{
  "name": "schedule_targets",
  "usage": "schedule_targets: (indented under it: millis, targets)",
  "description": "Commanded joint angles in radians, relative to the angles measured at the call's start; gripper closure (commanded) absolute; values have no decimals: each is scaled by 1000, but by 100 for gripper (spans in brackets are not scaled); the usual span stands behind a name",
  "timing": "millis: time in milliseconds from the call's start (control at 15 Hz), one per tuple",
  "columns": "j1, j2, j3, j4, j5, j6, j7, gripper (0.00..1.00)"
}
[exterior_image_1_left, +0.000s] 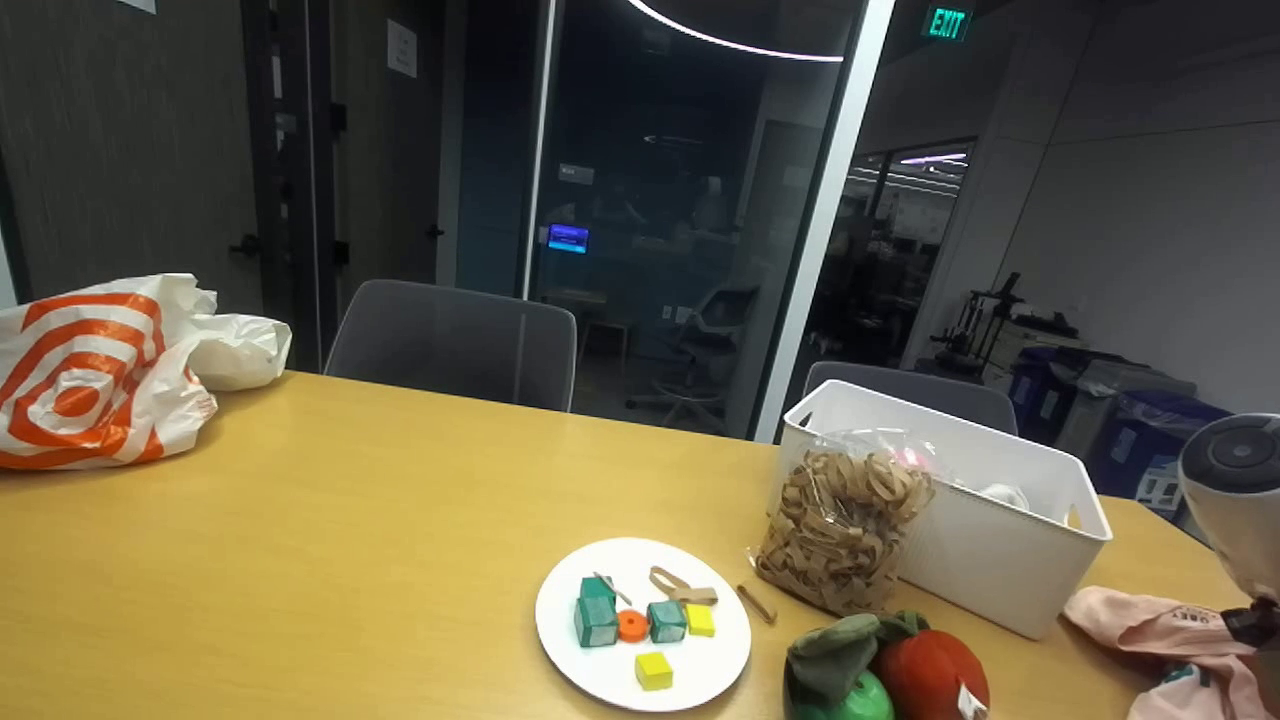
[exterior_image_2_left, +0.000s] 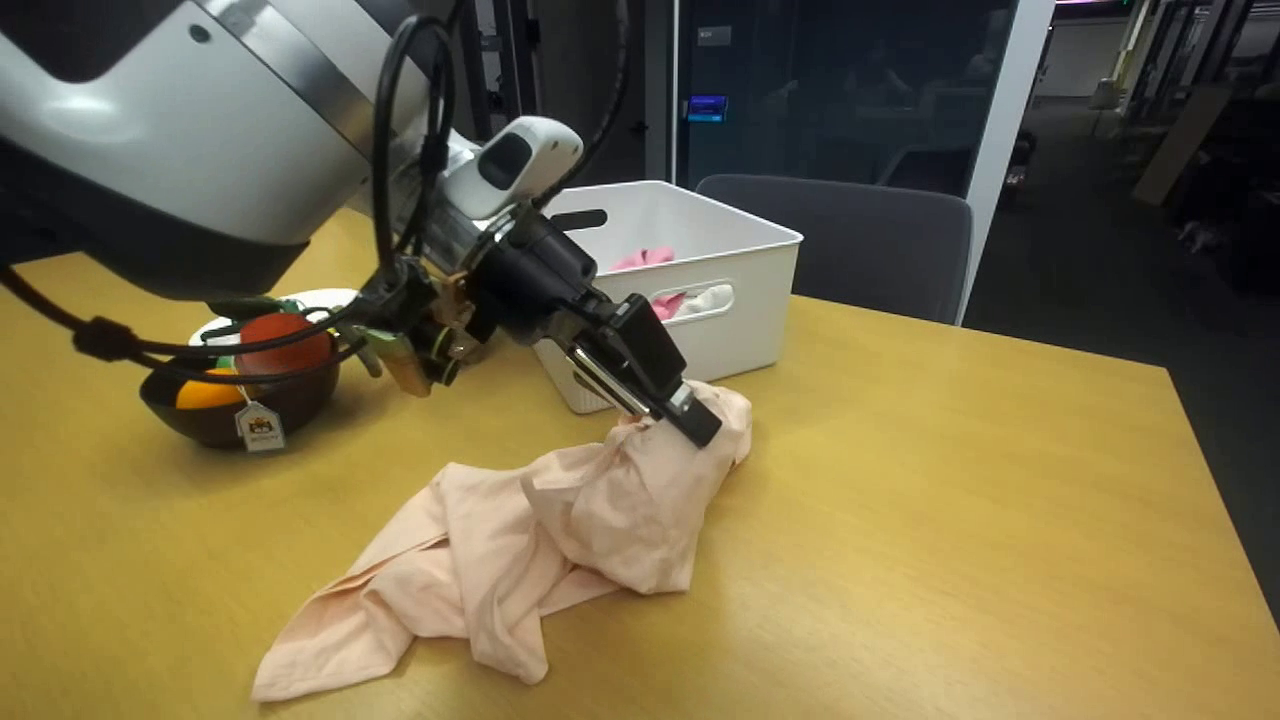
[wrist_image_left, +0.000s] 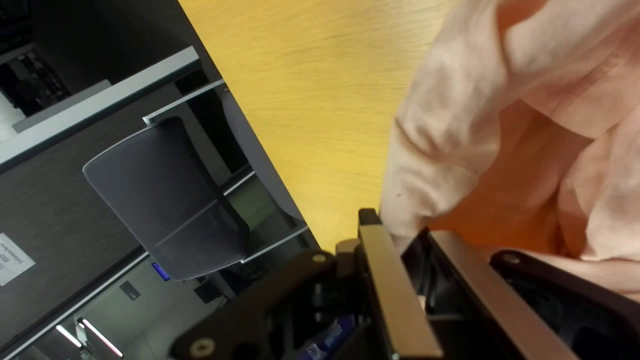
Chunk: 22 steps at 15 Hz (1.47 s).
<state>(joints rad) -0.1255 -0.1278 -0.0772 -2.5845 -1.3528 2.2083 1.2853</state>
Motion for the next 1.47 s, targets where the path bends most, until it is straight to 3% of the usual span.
schedule_targets:
  millis: [0, 400, 667, 1067, 1133, 1267, 1400]
  targets:
    - [-2, 128, -20, 97, -40, -52, 60, 80]
    - [-7, 244, -46, 208, -47, -144, 136, 81]
    - [-35, 273, -70, 262, -12, -96, 158, 81]
    - [-69, 284, -96, 312, 17, 5, 312, 83]
    - [-71, 287, -98, 315, 19, 16, 337, 58]
    - [-74, 285, -98, 313, 21, 35, 372, 55]
    - [-77, 270, -98, 302, 24, 66, 398, 40]
